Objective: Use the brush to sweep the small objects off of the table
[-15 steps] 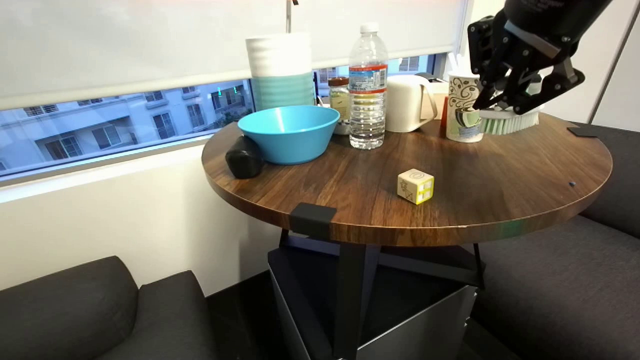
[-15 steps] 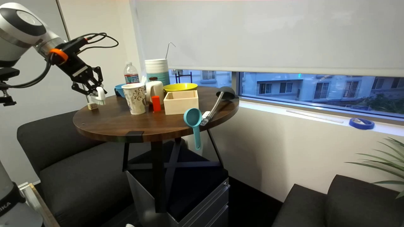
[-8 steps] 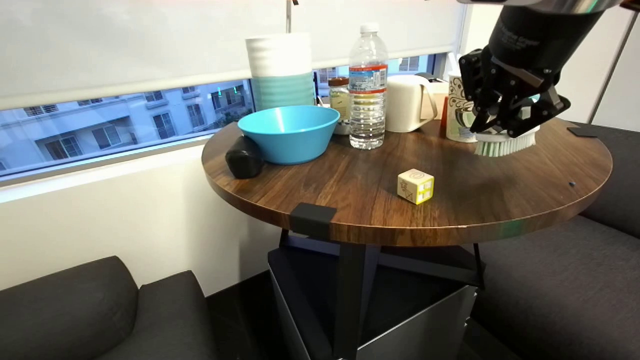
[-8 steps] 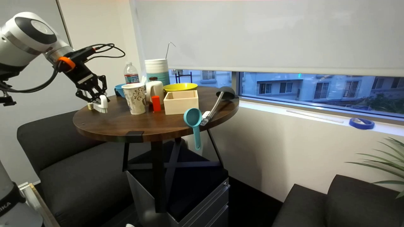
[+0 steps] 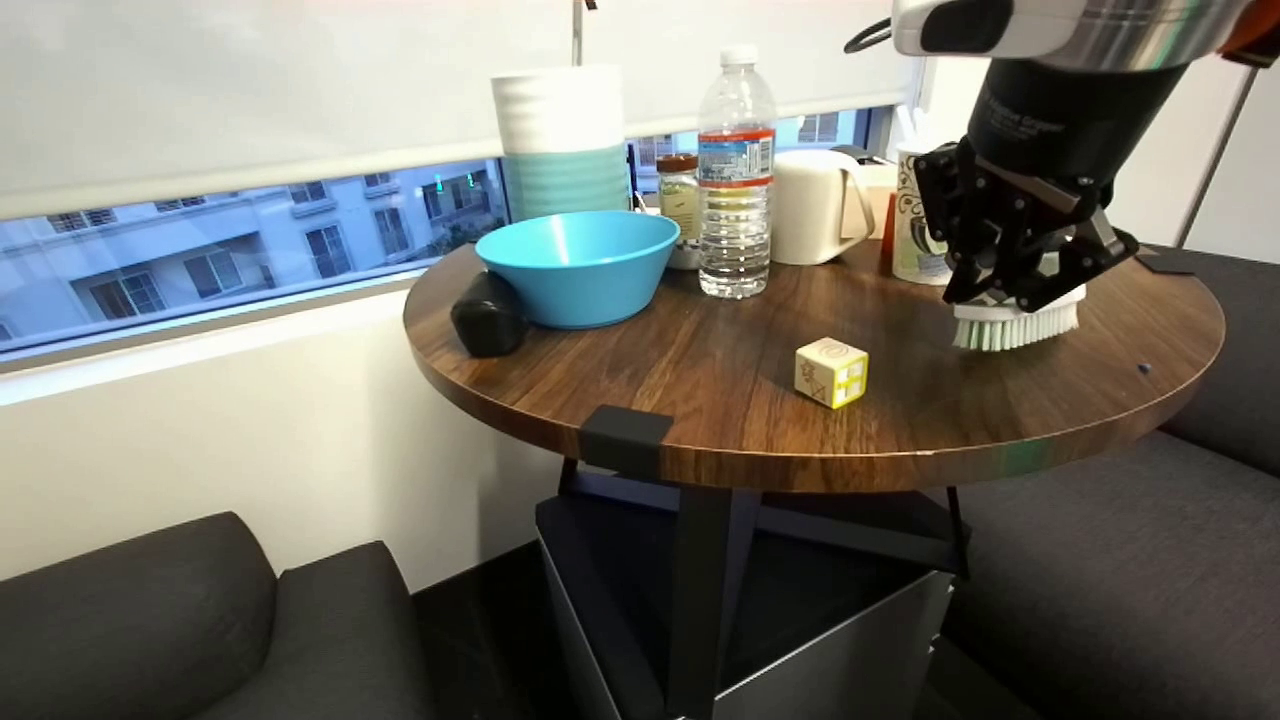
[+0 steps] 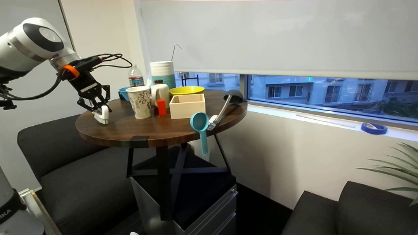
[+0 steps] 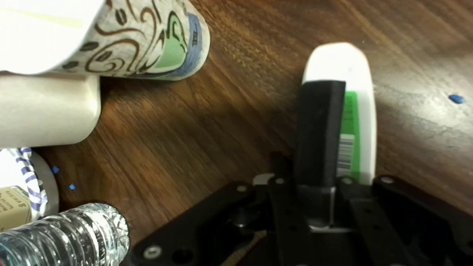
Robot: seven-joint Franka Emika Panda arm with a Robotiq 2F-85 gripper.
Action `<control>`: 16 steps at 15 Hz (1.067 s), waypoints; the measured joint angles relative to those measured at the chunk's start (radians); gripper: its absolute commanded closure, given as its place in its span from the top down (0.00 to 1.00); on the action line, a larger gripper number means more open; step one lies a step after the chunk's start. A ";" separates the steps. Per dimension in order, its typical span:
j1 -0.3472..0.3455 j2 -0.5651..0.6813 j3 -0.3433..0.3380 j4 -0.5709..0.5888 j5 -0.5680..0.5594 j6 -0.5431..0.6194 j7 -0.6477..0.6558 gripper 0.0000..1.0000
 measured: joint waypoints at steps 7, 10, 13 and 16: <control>0.018 -0.001 0.000 0.006 0.087 -0.047 -0.039 0.02; 0.032 -0.013 -0.002 0.007 0.129 -0.089 -0.071 0.02; 0.042 -0.027 -0.004 0.007 0.157 -0.144 -0.104 0.02; 0.049 -0.042 -0.005 0.006 0.184 -0.197 -0.135 0.02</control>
